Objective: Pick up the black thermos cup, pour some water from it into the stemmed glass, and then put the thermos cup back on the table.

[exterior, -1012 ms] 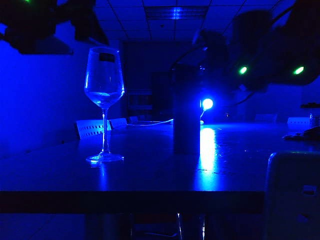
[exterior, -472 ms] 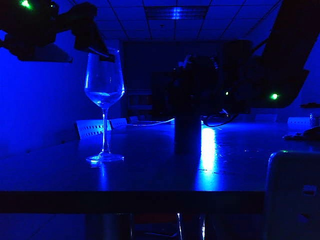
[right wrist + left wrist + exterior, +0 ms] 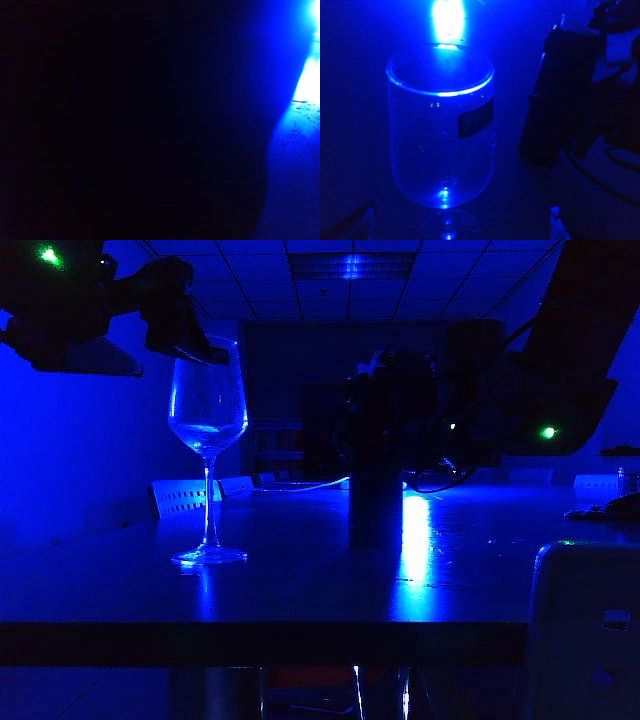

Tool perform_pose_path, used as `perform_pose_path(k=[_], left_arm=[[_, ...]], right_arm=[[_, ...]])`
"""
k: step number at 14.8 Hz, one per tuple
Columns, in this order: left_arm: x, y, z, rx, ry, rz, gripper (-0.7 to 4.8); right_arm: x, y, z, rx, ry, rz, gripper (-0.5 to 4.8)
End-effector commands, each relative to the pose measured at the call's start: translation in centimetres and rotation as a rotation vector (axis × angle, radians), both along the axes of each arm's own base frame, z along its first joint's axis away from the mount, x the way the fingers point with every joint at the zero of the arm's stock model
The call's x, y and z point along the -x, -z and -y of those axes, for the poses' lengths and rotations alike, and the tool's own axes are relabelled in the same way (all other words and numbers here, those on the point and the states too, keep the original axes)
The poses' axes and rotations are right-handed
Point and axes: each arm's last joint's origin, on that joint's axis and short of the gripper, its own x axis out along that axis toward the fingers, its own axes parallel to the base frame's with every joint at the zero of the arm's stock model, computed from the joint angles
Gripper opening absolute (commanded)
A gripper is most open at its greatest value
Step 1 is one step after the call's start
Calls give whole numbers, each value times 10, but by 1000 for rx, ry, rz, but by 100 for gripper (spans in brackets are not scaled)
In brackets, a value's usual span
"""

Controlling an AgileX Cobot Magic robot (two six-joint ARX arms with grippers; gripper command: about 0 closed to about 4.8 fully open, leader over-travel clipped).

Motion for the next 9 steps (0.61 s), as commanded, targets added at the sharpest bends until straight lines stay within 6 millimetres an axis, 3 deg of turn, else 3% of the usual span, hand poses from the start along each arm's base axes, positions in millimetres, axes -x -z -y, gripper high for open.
perform_pose_path(k=[1,6,9], left_arm=[[0,-1,0,0,-2,12,479],[0,-2,0,0,-7,14,479],[0,-2,-1,-15,-29,24,479]], right_arm=[[-1,-6,-1,-19,-2,26,138],[0,-13,0,-35,-3,60,138],[7,-40,1,-16,-62,79,138]])
